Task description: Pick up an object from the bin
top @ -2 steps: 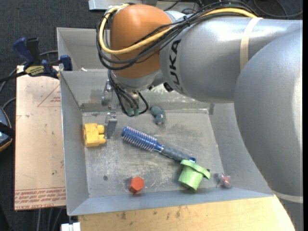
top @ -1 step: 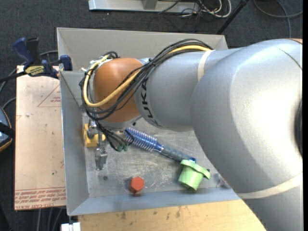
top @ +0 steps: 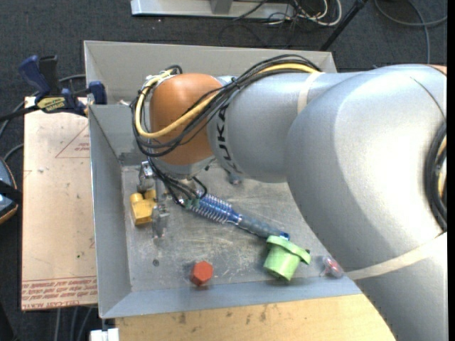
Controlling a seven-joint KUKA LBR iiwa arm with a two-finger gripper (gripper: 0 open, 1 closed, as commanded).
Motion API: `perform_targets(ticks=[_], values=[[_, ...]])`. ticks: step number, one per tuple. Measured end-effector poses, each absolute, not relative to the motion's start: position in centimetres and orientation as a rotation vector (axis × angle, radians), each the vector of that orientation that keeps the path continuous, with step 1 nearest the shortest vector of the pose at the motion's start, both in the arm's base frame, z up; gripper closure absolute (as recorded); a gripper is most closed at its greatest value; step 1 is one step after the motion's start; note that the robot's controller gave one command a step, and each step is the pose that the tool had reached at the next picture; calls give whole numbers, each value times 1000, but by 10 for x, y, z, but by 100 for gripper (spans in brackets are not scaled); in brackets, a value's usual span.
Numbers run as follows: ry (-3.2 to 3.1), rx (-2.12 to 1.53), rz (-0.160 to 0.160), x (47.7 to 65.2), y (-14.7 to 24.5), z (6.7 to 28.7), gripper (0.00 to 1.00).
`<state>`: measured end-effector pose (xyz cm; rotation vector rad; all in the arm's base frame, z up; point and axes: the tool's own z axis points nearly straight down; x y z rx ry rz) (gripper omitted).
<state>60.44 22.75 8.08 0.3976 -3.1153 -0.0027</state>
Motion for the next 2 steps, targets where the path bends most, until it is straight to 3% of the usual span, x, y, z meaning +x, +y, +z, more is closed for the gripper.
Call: perform_targets(ticks=[1,2], values=[[-3118,394,-3,606,227,81,100],[-2946,1121,-2,577,220,317,100]])
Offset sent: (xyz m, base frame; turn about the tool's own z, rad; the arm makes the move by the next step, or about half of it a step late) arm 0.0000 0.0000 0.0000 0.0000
